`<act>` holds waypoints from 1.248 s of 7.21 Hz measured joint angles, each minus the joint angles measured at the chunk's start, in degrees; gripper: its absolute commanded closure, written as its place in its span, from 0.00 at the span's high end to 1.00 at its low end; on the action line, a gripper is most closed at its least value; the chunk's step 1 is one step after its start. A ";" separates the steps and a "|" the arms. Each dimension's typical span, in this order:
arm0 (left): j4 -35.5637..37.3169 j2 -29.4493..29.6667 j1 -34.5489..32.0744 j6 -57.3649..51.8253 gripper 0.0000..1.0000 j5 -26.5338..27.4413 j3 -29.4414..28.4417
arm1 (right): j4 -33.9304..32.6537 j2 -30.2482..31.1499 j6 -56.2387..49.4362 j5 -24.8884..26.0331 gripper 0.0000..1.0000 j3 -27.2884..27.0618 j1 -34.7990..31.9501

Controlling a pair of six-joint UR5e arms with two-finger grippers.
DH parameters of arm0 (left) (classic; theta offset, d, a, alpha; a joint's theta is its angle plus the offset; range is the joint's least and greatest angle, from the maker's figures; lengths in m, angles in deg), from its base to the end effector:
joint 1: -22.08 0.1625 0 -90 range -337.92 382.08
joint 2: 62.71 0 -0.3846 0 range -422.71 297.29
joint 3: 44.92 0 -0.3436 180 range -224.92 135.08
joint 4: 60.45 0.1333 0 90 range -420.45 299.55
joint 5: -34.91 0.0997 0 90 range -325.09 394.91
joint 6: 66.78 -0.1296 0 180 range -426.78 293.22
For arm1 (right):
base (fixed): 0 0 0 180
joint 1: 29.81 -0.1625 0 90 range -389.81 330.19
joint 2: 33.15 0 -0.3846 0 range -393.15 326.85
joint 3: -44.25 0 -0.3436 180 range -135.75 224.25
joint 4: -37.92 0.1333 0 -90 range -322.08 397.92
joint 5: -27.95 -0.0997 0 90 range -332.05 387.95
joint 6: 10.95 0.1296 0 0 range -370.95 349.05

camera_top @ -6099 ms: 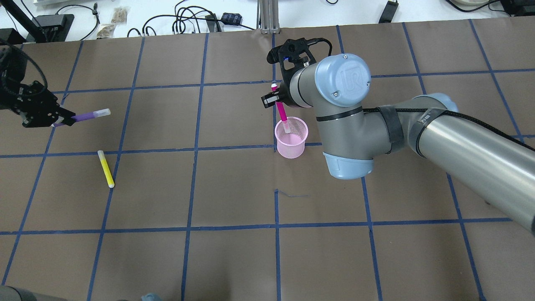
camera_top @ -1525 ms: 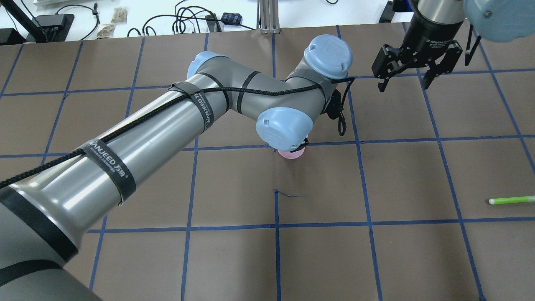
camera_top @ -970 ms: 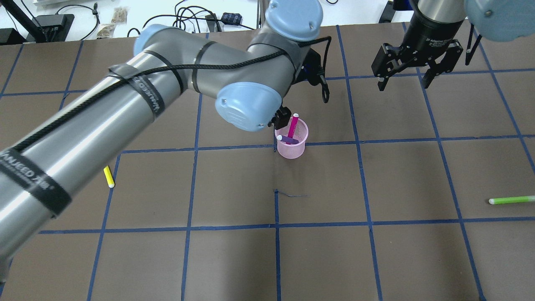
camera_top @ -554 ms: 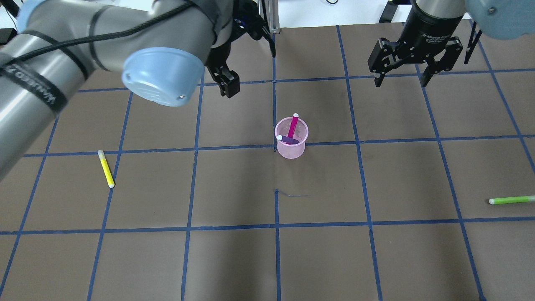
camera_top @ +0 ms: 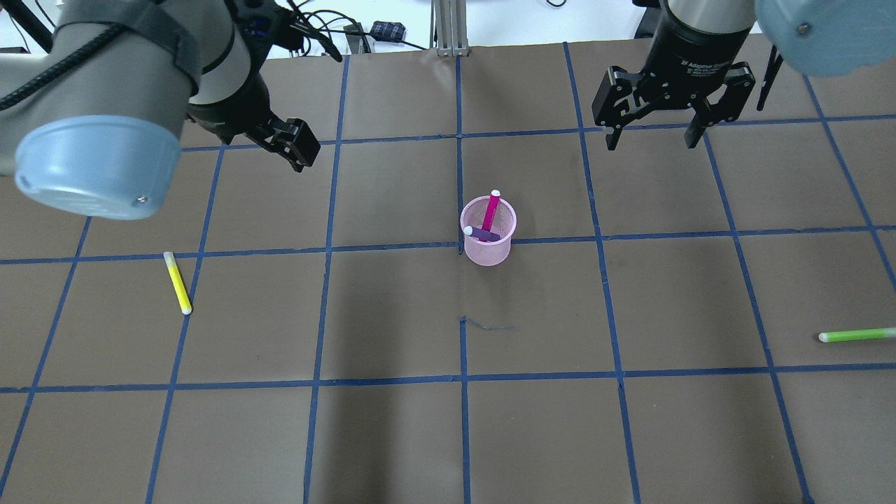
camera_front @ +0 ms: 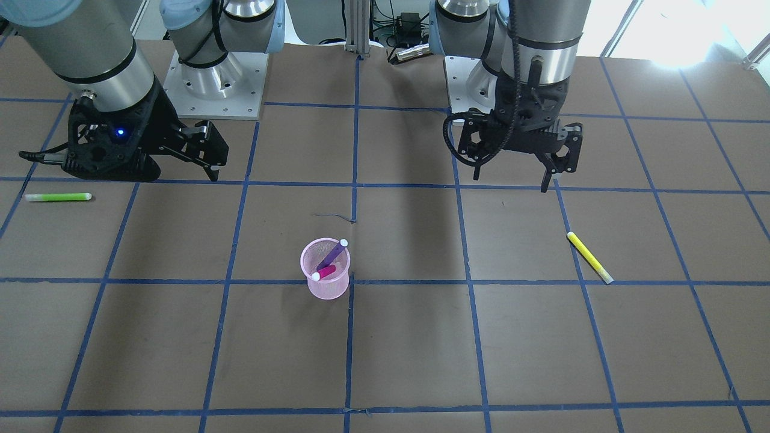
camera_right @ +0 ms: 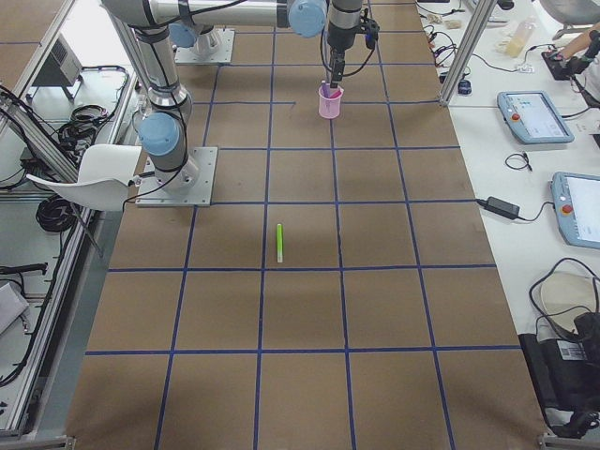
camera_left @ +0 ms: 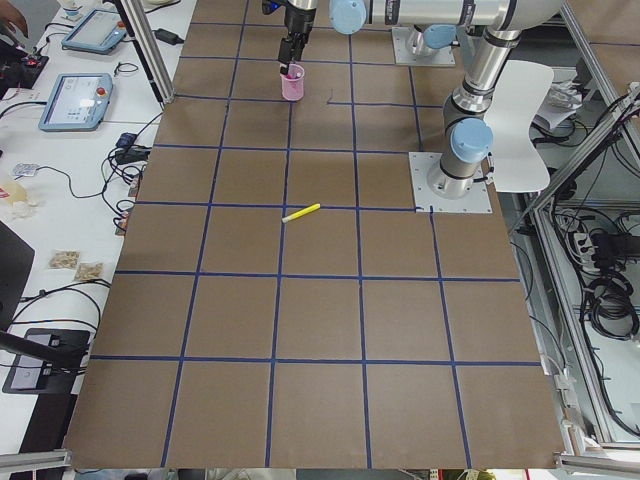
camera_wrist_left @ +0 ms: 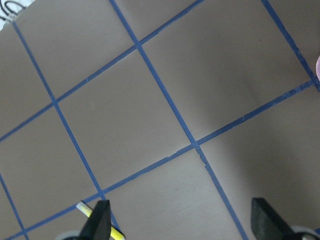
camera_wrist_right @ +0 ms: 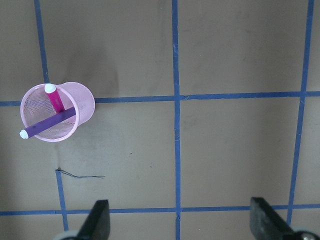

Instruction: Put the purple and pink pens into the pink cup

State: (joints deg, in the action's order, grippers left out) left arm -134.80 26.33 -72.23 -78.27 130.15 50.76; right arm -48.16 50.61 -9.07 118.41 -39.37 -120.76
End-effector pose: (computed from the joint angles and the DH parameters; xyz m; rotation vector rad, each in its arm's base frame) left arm -0.1556 -0.4479 0.4110 0.4028 2.9989 -0.2803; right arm 0.1401 -0.4741 0.4098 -0.0250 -3.1301 -0.1030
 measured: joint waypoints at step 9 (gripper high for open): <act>-8.65 -1.67 7.26 9.41 1.00 -9.51 -2.16 | 0.90 1.10 -1.14 -0.29 1.00 2.23 -0.28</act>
State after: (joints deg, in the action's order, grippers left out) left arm -143.44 24.66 -64.97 -68.86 120.65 48.59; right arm -47.27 51.70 -10.21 118.12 -37.14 -121.04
